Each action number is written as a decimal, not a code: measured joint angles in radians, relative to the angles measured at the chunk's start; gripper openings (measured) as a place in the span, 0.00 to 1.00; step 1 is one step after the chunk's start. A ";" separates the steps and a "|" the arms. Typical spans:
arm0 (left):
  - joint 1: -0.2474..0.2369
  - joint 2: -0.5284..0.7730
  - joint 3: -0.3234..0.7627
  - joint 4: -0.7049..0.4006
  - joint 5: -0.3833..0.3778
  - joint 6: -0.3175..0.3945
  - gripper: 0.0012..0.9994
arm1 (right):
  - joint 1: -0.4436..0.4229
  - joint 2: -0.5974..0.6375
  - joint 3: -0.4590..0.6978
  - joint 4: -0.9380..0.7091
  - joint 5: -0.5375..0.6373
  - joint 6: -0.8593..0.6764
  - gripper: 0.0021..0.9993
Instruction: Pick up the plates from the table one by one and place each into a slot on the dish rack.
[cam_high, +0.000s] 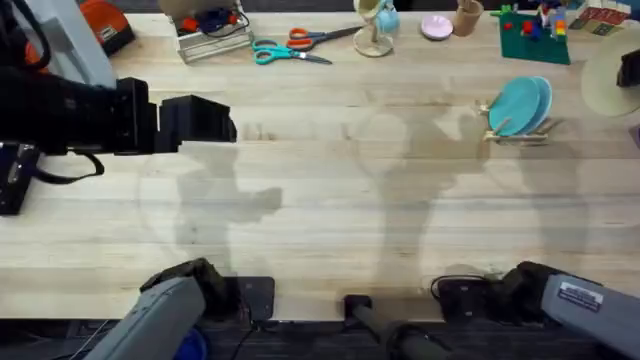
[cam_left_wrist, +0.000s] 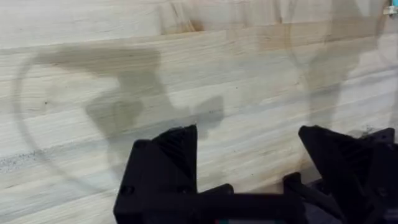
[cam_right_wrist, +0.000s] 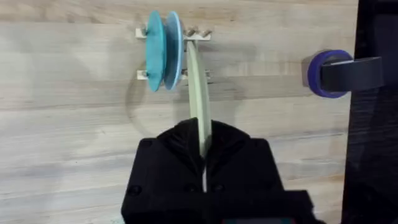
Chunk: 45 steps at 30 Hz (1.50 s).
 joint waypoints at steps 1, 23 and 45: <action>0.000 0.000 0.000 0.000 0.000 0.000 1.00 | -0.005 0.007 0.000 0.002 -0.005 -0.004 0.03; 0.000 0.000 0.000 -0.015 0.000 0.000 1.00 | -0.067 0.216 0.000 0.070 -0.088 -0.006 0.03; 0.000 0.000 0.000 -0.015 0.000 0.000 1.00 | -0.067 0.338 0.000 0.137 -0.090 0.054 0.03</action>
